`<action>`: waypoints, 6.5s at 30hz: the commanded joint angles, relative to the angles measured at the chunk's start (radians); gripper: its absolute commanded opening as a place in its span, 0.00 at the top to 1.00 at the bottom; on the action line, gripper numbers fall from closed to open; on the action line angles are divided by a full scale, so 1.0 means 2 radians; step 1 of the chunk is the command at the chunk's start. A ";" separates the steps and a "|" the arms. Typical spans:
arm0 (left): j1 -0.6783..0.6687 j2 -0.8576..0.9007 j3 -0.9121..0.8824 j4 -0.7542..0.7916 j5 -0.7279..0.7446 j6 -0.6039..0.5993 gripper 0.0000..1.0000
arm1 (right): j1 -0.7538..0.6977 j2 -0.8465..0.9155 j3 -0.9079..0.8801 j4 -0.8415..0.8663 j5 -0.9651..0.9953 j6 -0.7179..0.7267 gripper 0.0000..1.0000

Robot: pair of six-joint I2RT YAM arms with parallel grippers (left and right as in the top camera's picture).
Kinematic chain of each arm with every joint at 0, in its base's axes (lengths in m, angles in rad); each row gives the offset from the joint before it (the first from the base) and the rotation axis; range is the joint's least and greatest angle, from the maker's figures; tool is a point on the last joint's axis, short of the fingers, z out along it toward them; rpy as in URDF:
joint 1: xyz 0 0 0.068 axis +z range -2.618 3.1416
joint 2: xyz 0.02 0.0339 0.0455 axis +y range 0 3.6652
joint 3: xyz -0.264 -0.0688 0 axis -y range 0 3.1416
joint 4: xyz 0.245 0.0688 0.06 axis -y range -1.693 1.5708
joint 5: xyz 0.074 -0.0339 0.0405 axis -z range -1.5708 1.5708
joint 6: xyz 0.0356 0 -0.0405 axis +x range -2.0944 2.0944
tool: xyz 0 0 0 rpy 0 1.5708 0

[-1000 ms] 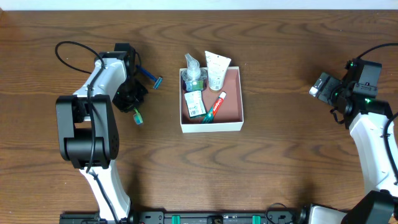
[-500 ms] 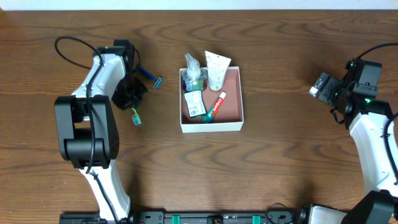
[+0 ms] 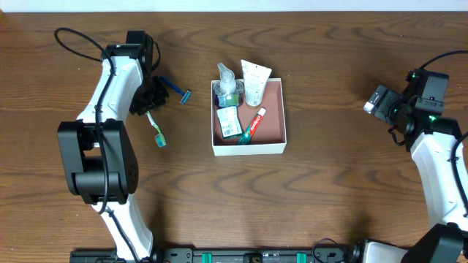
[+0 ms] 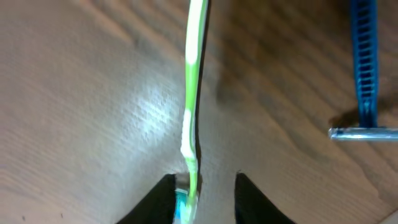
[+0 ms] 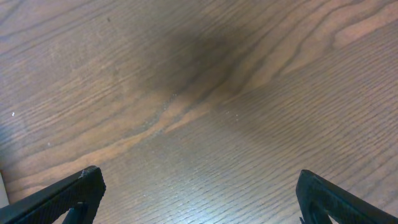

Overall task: Pack container
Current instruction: 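Grasp the green toothbrush handle with the left gripper, then lift the toothbrush and carry it over the box with left gripper, then lower the toothbrush into the box and open the left gripper, then withdraw the left gripper to the blue razor left of box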

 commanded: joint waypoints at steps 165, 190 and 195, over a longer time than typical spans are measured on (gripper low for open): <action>-0.124 -0.101 0.064 0.115 -0.082 0.014 0.42 | -0.005 -0.007 0.006 -0.001 0.005 -0.004 0.01; -0.082 0.040 0.064 0.114 -0.002 -0.040 0.48 | -0.005 -0.007 0.006 -0.001 0.005 -0.004 0.01; -0.082 0.061 0.064 0.102 -0.002 -0.044 0.48 | -0.005 -0.007 0.006 -0.001 0.005 -0.004 0.01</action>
